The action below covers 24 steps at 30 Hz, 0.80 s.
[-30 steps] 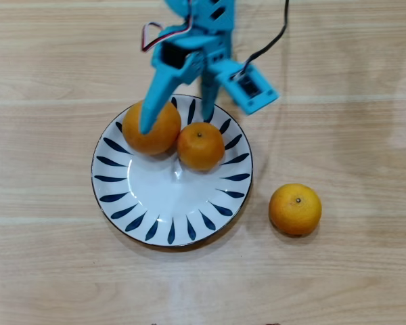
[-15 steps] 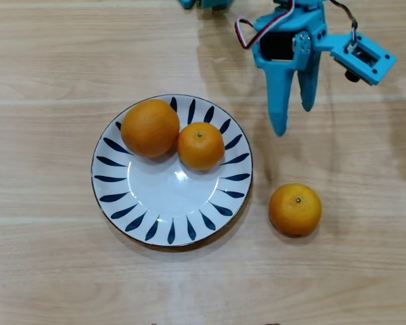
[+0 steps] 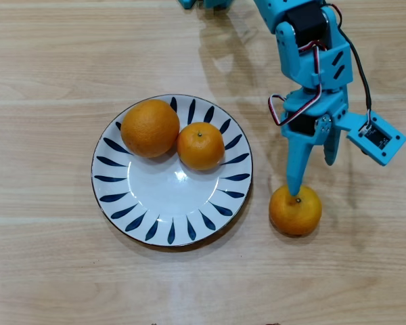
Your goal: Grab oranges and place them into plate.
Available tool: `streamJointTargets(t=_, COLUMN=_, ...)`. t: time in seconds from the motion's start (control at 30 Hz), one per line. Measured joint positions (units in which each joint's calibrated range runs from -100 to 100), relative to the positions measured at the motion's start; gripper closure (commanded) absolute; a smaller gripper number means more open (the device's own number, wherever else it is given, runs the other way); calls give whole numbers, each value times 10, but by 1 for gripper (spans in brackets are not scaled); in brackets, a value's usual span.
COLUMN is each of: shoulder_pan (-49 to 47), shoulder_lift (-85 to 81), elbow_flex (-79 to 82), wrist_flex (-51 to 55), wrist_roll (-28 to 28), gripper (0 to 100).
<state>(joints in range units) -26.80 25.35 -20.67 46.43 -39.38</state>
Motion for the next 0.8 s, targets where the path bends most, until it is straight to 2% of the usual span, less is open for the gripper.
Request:
streamJointTargets(t=0.4, shoulder_pan=3, shoulder_lift=80, elbow_flex=-2, wrist_flex=-84, wrist_roll=-13, gripper=63)
streamJointTargets(t=0.53, shoulder_pan=14, shoulder_lift=87, elbow_flex=-2, wrist_flex=-87, wrist_roll=-13, gripper=59)
streamJointTargets(t=0.8, shoulder_pan=24, shoulder_lift=113, elbow_flex=-4, wrist_flex=-90, wrist_roll=-13, gripper=59)
